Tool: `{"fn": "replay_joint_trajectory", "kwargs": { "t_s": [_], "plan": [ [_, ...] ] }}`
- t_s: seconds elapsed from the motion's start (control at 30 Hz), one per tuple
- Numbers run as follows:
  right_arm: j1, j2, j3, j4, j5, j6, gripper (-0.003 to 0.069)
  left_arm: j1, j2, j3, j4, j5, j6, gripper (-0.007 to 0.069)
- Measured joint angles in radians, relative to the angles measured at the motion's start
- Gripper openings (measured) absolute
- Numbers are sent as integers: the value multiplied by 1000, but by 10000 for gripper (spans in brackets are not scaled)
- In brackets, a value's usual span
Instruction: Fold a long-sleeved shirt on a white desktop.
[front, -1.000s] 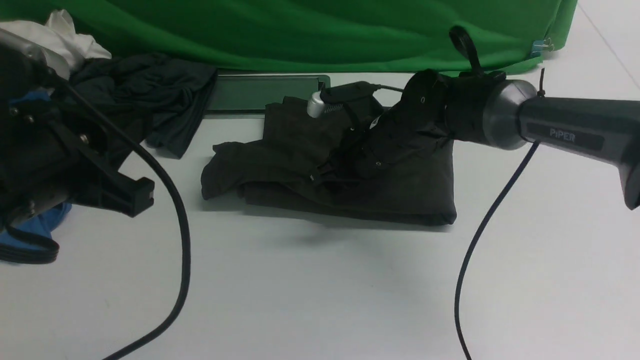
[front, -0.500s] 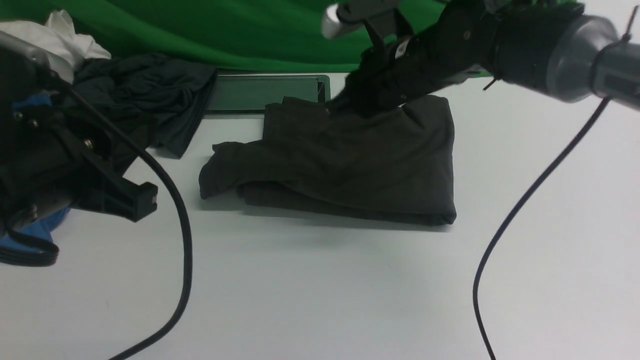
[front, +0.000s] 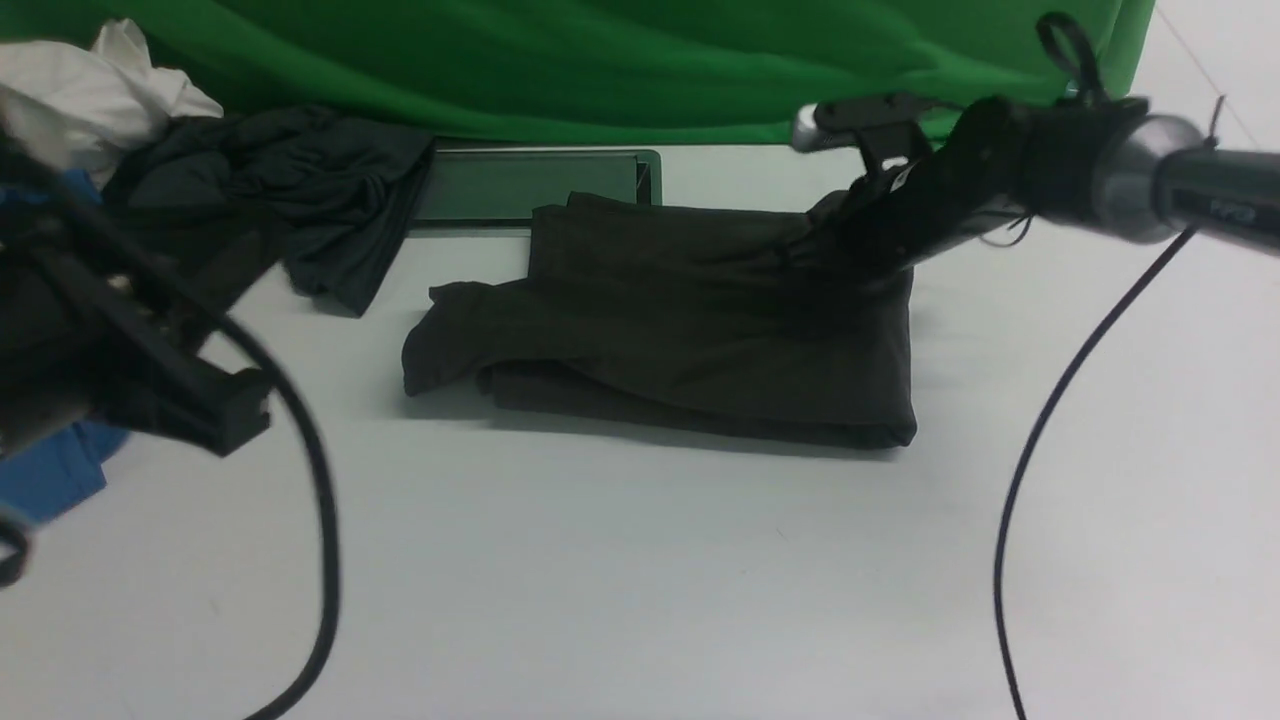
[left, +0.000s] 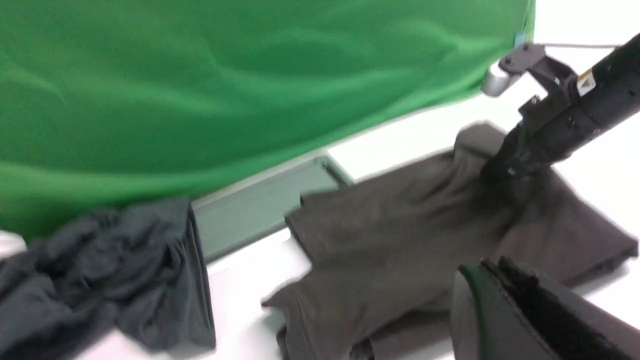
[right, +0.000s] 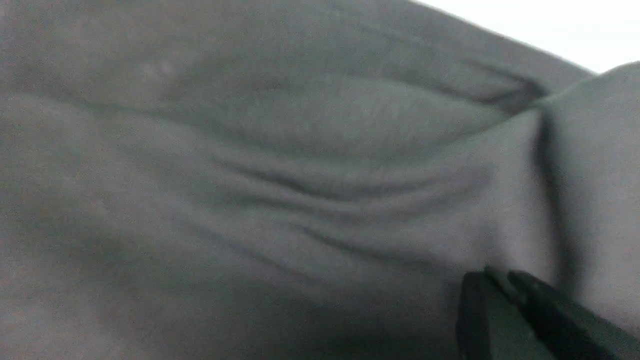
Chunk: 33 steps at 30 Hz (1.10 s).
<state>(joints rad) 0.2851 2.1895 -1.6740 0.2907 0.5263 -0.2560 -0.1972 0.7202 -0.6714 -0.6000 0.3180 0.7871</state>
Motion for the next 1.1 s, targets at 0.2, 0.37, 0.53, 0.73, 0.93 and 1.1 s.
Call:
{"fn": "replay_joint_trajectory", "kwargs": {
  "t_s": [0.2, 0.37, 0.53, 0.73, 0.93, 1.1],
  "plan": [
    [-15, -225, 2, -4, 226, -42, 36, 0, -183, 1, 0, 88, 0, 17],
    [-16, -494, 153, -23, 281, -7, 40, 0, -414, 91, 0, 105, 0, 17],
    [-16, -798, 402, -30, 283, 54, 41, 0, -601, 243, 1, 32, 0, 17],
    [-16, -1159, 712, -31, 289, 121, 41, 0, -673, 409, 61, -62, 0, 17],
    [-16, -1416, 905, -31, 258, 145, 41, 0, -673, 490, 82, -62, 0, 17],
    [-16, -1634, 1051, -31, 166, 165, 64, 0, -673, 554, 107, -60, 2, 17]
  ]
}}
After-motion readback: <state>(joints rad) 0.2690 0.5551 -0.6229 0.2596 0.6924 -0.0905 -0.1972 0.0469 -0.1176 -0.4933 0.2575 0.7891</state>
